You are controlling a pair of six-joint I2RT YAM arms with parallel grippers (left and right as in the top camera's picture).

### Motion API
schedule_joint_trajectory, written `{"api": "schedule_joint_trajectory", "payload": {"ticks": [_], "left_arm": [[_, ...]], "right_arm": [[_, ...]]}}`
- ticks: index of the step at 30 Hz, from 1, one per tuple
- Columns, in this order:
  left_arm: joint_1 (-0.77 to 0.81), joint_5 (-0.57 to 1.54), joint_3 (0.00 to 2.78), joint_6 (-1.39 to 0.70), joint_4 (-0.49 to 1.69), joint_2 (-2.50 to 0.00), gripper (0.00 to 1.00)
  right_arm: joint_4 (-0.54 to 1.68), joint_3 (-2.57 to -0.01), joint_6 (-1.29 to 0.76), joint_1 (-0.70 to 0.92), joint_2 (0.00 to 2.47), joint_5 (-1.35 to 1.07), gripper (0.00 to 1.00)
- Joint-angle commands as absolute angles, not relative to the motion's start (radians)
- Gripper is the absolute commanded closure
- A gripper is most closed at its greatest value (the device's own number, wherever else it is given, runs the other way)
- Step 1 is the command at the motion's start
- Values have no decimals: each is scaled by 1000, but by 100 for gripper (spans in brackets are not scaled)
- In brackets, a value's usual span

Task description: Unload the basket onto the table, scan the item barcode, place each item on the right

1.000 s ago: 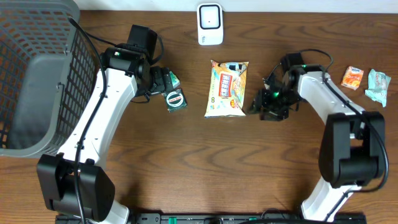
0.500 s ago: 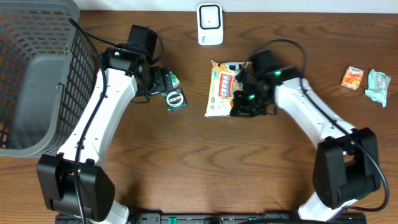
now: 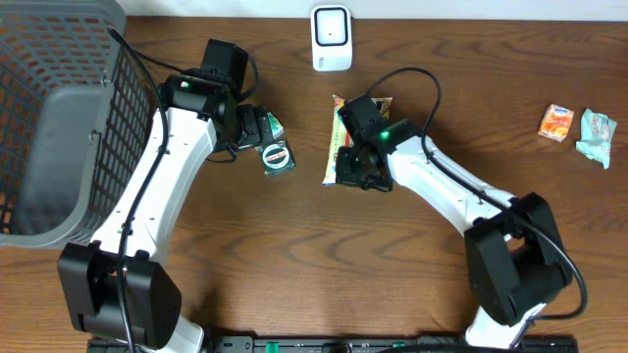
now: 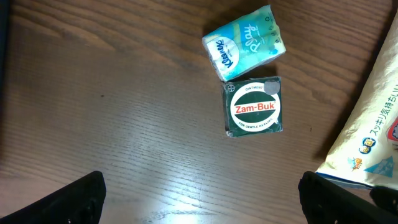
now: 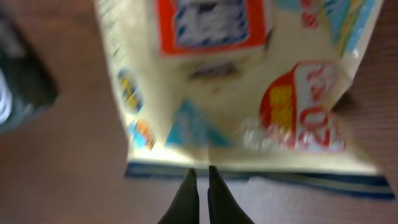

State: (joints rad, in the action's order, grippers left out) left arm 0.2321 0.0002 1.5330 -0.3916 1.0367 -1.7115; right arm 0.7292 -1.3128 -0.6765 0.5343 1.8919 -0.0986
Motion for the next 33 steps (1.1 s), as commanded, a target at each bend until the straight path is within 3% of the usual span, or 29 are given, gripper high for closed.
{"api": "schedule_joint_trajectory", "payload": {"ticks": [1,7,14,22,30,33], "left_arm": [[229,-11,1541,-386,1039,-1711,2],[229,-11,1541,-386,1039,-1711,2],[229,-11,1541,-386,1039,-1711,2],[229,-11,1541,-386,1039,-1711,2],[229,-11,1541,-386,1039,-1711,2],[229,-11,1541,-386,1039,-1711,2]], "right_arm": [[681,-1325,-762,535,1930,-33,99],[667,-1325,-757,535,1950,-10,99],[827,-1325,-810,512,1950,167,98],[869,-1359,-736,371,1934,294,99],[851,-1472,-381,280,1914,-500,99],[808,-1472,-234,323,1914,-636,99]]}}
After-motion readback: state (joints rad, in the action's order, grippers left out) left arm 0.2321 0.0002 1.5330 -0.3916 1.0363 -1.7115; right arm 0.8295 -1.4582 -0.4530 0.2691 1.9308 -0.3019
